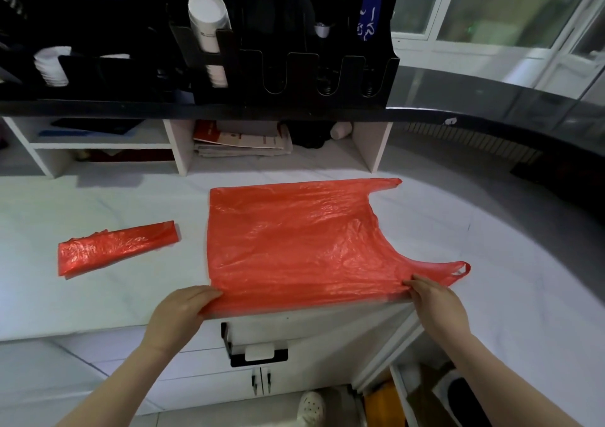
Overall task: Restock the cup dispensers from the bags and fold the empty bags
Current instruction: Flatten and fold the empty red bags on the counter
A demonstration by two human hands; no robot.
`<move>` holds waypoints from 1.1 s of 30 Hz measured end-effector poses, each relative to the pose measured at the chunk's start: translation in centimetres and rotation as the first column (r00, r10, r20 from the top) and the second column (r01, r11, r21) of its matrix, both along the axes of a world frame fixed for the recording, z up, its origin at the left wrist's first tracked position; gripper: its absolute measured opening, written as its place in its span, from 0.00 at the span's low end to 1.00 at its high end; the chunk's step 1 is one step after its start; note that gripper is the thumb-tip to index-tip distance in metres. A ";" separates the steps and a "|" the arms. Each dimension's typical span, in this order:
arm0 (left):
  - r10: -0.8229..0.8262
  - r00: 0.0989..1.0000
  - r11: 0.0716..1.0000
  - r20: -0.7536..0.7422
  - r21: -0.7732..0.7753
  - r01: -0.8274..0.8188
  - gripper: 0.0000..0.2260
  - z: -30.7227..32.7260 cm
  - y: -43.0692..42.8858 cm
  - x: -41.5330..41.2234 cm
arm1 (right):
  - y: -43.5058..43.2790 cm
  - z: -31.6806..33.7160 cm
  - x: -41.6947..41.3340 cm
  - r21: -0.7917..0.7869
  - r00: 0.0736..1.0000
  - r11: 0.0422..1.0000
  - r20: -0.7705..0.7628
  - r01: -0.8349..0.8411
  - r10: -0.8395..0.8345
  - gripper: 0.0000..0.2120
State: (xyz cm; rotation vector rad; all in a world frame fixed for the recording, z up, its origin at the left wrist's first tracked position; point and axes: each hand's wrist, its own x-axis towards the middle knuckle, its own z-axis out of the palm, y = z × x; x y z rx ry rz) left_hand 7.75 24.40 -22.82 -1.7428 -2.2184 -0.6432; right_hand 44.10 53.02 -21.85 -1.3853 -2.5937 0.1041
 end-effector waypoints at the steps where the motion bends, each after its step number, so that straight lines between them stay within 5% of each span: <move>1: 0.031 0.998 0.999 0.049 0.017 -0.032 0.27 0.2 0.1 0.2 | 0.0 0.1 0.0 -0.016 1.000 1.000 -0.012 0.013 -0.013 0.12; 5: 0.134 0.945 0.969 0.298 0.158 -0.188 0.17 1.3 1.1 1.9 | 0.1 0.3 -0.1 -0.068 1.000 0.997 -0.010 0.027 -0.028 0.14; 9: 0.045 0.972 0.965 0.230 0.240 -0.102 0.14 2.2 1.8 2.0 | 0.5 0.6 0.0 -0.102 0.998 0.993 0.038 0.054 -0.050 0.16; 14: 0.034 0.988 0.994 0.153 0.099 -0.049 0.27 2.2 0.2 1.5 | 0.5 1.0 -0.1 -0.040 0.997 0.997 0.047 0.059 -0.058 0.15; 17: 0.045 0.975 0.995 0.220 0.075 -0.063 0.27 1.7 0.1 2.2 | -0.1 1.2 -1.9 -0.027 0.981 0.997 0.182 0.073 -0.067 0.21; 22: -0.019 0.955 1.000 0.295 0.025 0.013 0.23 1.6 1.9 4.4 | -5.5 2.2 -9.1 -0.070 0.950 0.955 0.104 -0.289 0.295 0.38; 26: -0.142 0.947 0.990 0.288 0.030 0.139 0.24 2.1 4.3 7.1 | -9.5 1.9 -13.2 0.008 0.854 0.854 -0.001 -0.521 0.521 0.31; 29: -0.230 0.935 0.973 0.271 0.028 0.231 0.24 2.2 5.4 8.2 | -9.5 1.8 -13.4 0.172 0.831 0.824 -0.049 -0.540 0.554 0.14; 33: -0.141 0.947 0.988 0.290 -0.026 0.155 0.21 1.3 5.9 6.4 | -6.0 1.3 -9.2 0.007 0.905 0.905 0.018 -0.425 0.425 0.13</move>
